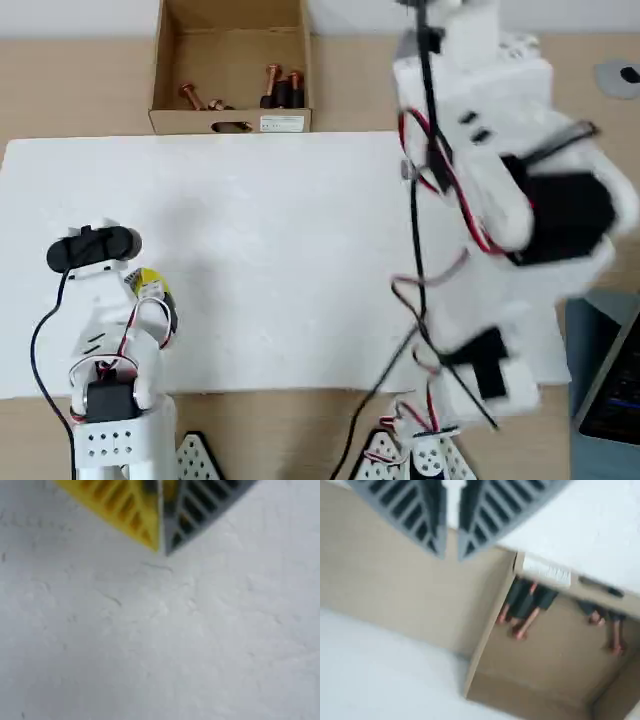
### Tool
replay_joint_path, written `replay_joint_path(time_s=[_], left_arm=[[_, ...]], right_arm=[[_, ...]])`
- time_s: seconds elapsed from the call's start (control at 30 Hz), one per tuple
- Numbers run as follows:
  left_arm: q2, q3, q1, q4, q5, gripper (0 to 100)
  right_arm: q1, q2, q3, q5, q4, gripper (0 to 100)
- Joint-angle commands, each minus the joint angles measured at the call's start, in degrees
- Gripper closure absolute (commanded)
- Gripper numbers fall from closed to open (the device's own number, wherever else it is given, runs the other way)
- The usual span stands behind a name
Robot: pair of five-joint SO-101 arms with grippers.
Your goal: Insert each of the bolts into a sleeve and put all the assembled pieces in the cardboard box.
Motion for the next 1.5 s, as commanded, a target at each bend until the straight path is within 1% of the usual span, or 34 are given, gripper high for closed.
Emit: replay_joint_path(time_s=[0.0, 0.2, 0.37, 0.63, 0.83, 1.03, 1.13, 1.3, 1.47], left_arm=[[-0.48, 0.88, -0.18, -0.88, -0.35, 100], [-0.48, 0.88, -0.18, -0.88, -0.35, 100], [-0.48, 0.88, -0.18, -0.88, -0.35, 100], [-0.48, 0.88, -0.18, -0.88, -0.35, 100], [-0.48, 0.88, -0.18, -0.88, -0.35, 100], [-0.48, 0.88, -0.18, -0.88, -0.35, 100], [-0.48, 0.88, -0.18, -0.88, -0.35, 100], [-0.48, 0.88, -0.18, -0.88, -0.35, 100], [-0.48, 0.88, -0.18, -0.88, -0.35, 100]], right_arm=[[0.75, -12.00, 14.99, -0.35, 0.97, 98.9], [0.92, -27.38, 38.02, -0.62, 0.53, 98.9], [0.92, -40.48, 56.84, -3.78, -2.81, 98.9], [0.66, -64.22, 91.21, -3.78, -14.51, 98.9], [0.66, -81.89, 112.40, -3.34, -21.45, 98.9], [0.66, -94.90, 128.48, -3.16, -26.90, 98.9], [0.84, -100.09, 135.08, -1.32, -28.48, 98.9], [0.92, -108.88, 145.80, -1.32, -31.21, 98.9], [1.01, -108.62, 153.89, -1.32, -34.99, 98.9]])
